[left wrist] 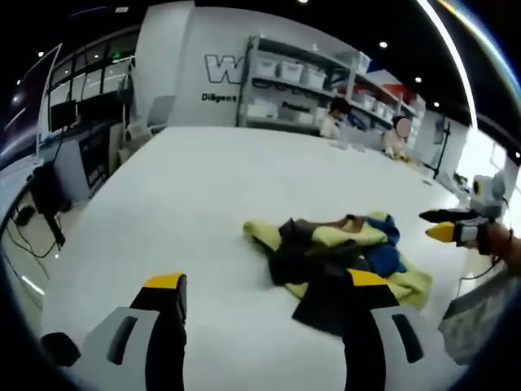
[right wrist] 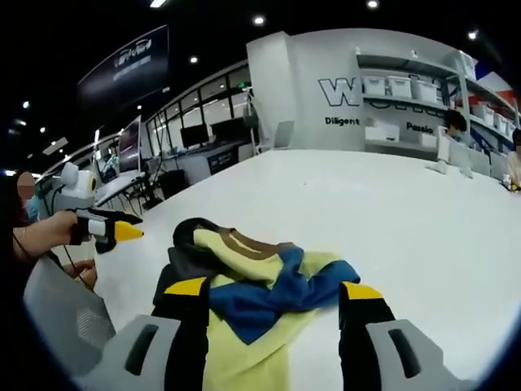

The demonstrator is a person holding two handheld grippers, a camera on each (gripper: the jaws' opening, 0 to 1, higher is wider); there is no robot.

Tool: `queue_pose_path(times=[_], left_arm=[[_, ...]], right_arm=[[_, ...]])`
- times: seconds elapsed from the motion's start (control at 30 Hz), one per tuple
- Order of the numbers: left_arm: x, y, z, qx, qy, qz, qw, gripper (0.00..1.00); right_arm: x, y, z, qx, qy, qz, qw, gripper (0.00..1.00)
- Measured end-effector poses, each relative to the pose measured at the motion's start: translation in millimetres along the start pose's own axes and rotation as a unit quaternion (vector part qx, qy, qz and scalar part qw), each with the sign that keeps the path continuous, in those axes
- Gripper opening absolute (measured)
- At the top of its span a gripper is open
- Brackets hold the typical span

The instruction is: Fold the garment on the visible template until the final outline fits inside the template.

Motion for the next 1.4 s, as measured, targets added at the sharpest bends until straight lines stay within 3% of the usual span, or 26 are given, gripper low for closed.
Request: queue_pose_path(times=[0.23,0.47,0.57,0.77,0.9,1.1,1.27,1.4], left_arm=[[-0.3,-16.0,3.6,0.007,-0.006,0.016,0.9998,0.68],[7.3,-37.1,-1.5,0.034,-0.017,0.052,0.998,0.58],[12.5,-44.1,-3.0,0.034,-0.026,0.061,0.9972,0.57],[25.4,-55.7,-6.2,0.048,-0.036,0.085,0.9946,0.48],[31.5,-60.8,-6.9,0.049,-0.041,0.092,0.9937,0.45],[30.7,-67.0,-9.9,0.054,-0.036,0.092,0.9936,0.39],[30.5,-71.4,-10.1,0.053,-0.02,0.089,0.9944,0.32],[30.9,-74.4,-9.8,0.053,-0.023,0.089,0.9944,0.25]], right_arm=[[3.2,-15.4,1.9,-0.006,0.013,0.026,0.9996,0.48],[11.4,-31.6,4.5,-0.016,0.024,0.05,0.9983,0.41],[16.0,-37.8,1.0,0.006,0.044,0.063,0.997,0.36],[27.1,-47.5,2.8,0.017,0.066,0.09,0.9936,0.31],[28.9,-51.4,2.1,0.033,0.071,0.093,0.9926,0.21],[31.5,-50.3,-1.7,0.05,0.068,0.105,0.9909,0.15],[34.4,-47.2,-6.4,0.073,0.093,0.13,0.9845,0.0],[34.9,-47.2,-4.9,0.069,0.089,0.128,0.9853,0.0]])
Point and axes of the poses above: the point that each gripper's makers call its tool centre point, and the gripper's own axes: y roughly backward along the fingers, z roughly to its left, x roughly out of its underside, the point moved 5 cm from there along y, roughly backward along the fingers, and after that the axes turned 14 degrees about y, right-handed, at the moved point
